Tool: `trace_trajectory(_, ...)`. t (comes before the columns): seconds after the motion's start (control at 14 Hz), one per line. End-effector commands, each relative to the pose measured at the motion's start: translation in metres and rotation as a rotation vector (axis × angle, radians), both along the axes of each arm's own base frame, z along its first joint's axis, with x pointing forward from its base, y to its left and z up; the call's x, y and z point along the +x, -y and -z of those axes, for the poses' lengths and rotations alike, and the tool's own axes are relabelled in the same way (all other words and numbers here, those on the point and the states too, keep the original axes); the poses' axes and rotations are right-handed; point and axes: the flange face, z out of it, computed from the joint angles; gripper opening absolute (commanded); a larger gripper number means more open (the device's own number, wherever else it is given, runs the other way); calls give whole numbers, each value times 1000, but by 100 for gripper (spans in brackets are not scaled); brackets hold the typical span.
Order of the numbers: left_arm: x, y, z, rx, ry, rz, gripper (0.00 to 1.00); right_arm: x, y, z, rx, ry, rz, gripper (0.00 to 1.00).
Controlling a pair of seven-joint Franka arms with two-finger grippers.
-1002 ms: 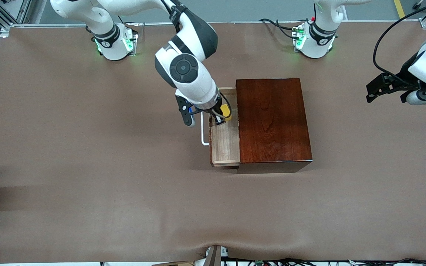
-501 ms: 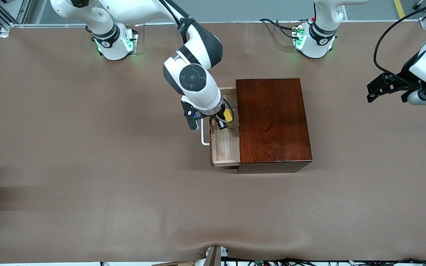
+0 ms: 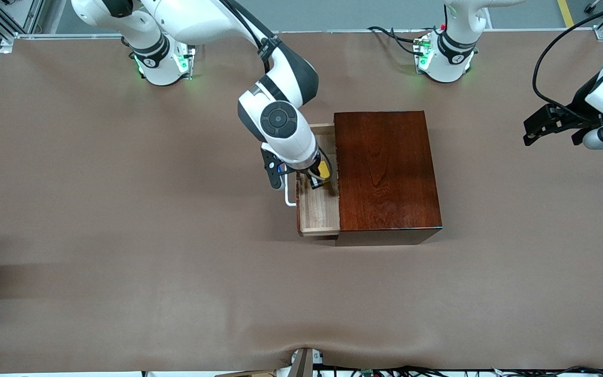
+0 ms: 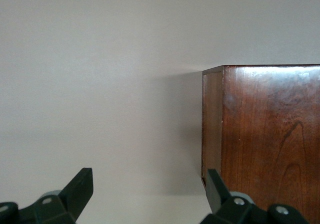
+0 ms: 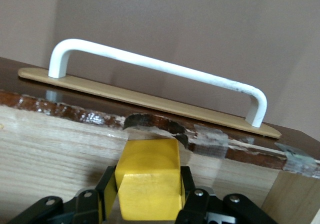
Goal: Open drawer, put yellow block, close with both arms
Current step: 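Lower the cube into the drawer and open the right gripper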
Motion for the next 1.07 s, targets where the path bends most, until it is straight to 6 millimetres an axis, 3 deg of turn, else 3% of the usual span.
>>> trace_trajectory(0.0,-4,-1,-6,-11,0,10,100,-2,-6,4,-23,19,6,0)
trace_trajectory(0.07,-4,-1,-6,-11,0,10,100,4,-1,1,-17,18,13,71)
trace_trajectory(0.14,-4,-1,-6,-12,0,6,100,6,1,-2,-14,11,19,100)
trace_trajectory(0.36,-3,1,-6,-11,1,1,100,5,5,-12,-39,-22,10,100)
trace_trajectory(0.72,-2,1,-5,-13,1,3,100,9,7,-65,-48,-59,-17,100)
trace_trajectory(0.86,-2,2,-5,-13,3,3,100,19,19,-90,-53,-79,-13,100)
trace_trajectory(1.0,-2,-1,-5,-13,1,3,100,35,47,-116,-47,-80,21,100)
